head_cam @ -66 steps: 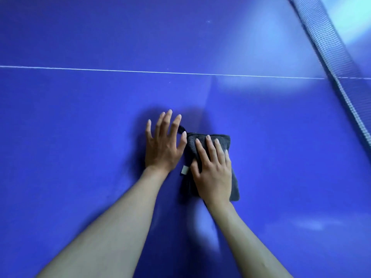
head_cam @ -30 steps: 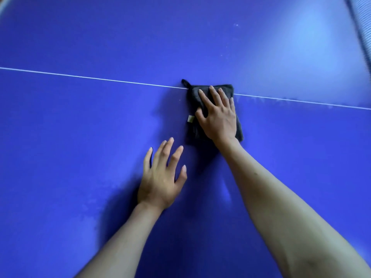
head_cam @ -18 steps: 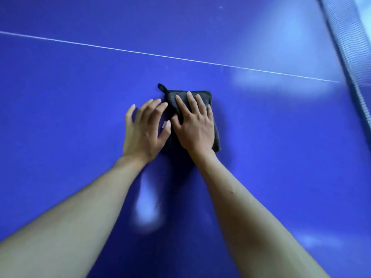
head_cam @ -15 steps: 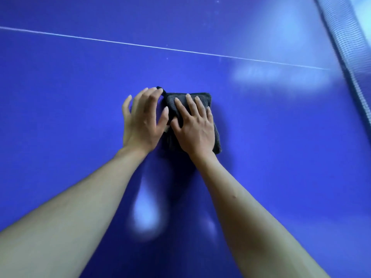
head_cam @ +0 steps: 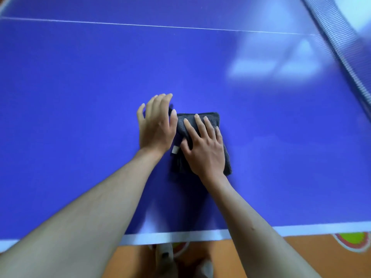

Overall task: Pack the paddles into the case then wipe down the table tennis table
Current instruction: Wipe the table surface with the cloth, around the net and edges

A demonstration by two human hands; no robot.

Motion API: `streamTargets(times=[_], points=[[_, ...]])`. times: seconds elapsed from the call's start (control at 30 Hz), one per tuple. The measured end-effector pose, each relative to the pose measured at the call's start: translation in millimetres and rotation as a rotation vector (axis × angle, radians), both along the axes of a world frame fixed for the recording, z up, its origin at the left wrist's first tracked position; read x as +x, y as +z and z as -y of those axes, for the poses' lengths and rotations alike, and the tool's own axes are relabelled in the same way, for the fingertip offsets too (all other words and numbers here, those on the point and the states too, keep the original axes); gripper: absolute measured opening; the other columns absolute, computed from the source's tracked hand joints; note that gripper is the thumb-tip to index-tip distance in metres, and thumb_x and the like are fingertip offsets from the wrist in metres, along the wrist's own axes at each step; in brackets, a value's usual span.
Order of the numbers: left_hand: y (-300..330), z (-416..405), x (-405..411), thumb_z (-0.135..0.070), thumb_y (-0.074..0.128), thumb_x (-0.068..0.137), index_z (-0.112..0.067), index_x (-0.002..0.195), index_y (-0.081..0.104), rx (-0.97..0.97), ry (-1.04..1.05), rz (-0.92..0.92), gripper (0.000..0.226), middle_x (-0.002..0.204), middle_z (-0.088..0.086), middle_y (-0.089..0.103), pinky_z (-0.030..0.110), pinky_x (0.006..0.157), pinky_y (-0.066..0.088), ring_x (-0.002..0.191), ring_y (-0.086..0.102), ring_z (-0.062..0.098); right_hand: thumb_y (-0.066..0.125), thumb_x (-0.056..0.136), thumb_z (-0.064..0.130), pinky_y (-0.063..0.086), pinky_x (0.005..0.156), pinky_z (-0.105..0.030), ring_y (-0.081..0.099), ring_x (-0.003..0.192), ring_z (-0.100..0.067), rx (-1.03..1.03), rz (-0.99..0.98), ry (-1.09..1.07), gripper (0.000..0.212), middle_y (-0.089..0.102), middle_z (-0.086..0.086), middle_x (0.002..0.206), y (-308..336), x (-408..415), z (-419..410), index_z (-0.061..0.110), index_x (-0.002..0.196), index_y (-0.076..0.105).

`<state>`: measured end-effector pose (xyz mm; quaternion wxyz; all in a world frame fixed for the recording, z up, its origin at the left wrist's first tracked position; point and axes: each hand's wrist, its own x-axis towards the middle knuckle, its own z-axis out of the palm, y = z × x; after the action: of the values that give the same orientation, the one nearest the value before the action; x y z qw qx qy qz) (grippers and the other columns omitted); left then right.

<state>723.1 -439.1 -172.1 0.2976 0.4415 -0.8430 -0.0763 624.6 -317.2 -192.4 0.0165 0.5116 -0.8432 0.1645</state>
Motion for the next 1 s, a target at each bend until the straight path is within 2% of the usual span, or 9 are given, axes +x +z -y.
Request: streamTargets(times=[0.37, 0.57, 0.77, 1.0], points=[[-5.7, -101.5, 74.5, -0.03, 0.041, 0.103, -0.016, 0.141, 0.053, 0.038, 0.049, 0.083, 0.042, 0.144, 0.001, 0.057, 0.051, 0.115, 0.034, 0.138, 0.049, 0.021, 0.047, 0.095, 0.042, 0.026, 0.126, -0.053, 0.034, 0.155, -0.029, -0.068, 0.037, 0.019, 0.058, 0.044, -0.003, 0.163, -1.3, 76.0, -124.3, 0.032, 0.151, 0.054], [-12.6, -131.9, 86.4, -0.03, 0.044, 0.105, -0.016, 0.141, 0.054, 0.021, 0.059, 0.135, 0.039, 0.144, 0.003, 0.056, 0.052, 0.113, 0.035, 0.138, 0.049, 0.022, 0.047, 0.096, 0.045, 0.024, 0.127, -0.051, 0.029, 0.157, -0.026, -0.041, 0.074, -0.019, 0.059, 0.04, 0.0, 0.166, -3.5, 95.8, -176.5, 0.035, 0.154, 0.05], [-24.2, -118.7, 59.6, -0.037, 0.042, 0.104, -0.014, 0.139, 0.056, 0.051, 0.088, 0.108, 0.044, 0.145, 0.007, 0.058, 0.056, 0.114, 0.034, 0.139, 0.05, 0.027, 0.044, 0.094, 0.045, 0.02, 0.128, -0.053, 0.028, 0.157, -0.023, -0.029, 0.038, -0.23, 0.062, 0.037, 0.002, 0.168, -1.2, 78.9, -141.2, 0.038, 0.156, 0.047], [-26.0, -116.8, 51.6, -0.04, 0.04, 0.107, -0.015, 0.142, 0.055, -0.002, 0.062, 0.167, 0.046, 0.151, 0.008, 0.052, 0.058, 0.119, 0.027, 0.145, 0.044, 0.029, 0.049, 0.094, 0.047, 0.019, 0.129, -0.049, 0.03, 0.156, -0.024, -0.035, -0.005, -0.156, 0.062, 0.039, 0.0, 0.166, -0.5, -5.8, -72.1, 0.036, 0.155, 0.049]])
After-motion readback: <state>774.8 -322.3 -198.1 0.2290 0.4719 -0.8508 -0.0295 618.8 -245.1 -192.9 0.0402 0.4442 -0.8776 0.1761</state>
